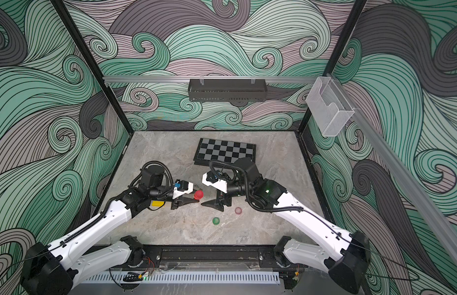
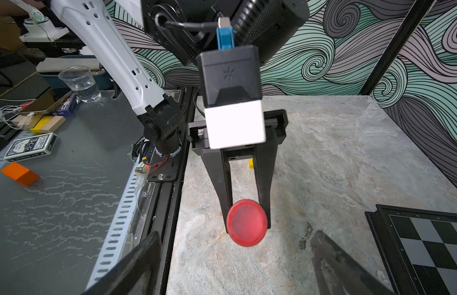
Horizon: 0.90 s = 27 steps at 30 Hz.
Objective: Close the paint jar lid
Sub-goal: Screw the lid onto the paint jar.
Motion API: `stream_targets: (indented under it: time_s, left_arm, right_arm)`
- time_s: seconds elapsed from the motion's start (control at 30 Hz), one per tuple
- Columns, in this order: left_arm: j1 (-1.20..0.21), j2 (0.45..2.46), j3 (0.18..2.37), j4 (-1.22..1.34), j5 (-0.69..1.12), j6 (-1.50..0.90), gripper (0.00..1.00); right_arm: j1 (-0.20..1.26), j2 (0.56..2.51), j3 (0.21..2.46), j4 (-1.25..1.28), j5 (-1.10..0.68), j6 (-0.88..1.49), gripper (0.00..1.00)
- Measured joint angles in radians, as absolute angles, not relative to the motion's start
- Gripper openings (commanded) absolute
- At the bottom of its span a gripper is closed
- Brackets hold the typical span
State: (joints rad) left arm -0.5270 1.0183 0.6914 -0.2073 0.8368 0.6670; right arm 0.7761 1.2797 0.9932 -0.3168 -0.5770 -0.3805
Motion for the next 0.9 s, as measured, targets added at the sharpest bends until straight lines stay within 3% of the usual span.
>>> stream_targets:
  time_s: [0.7,0.9]
  left_arm:
    - [-0.527,1.04,0.719,-0.234,0.888,0.697,0.27]
    - [-0.527,1.046,0.719,-0.236,0.892,0.7,0.27]
  right_arm:
    - [0.841,1.387,1.012,-0.347,-0.5,-0.477,0.54]
    - [0.843,1.388,1.016,-0.34,-0.473,-0.468,0.53]
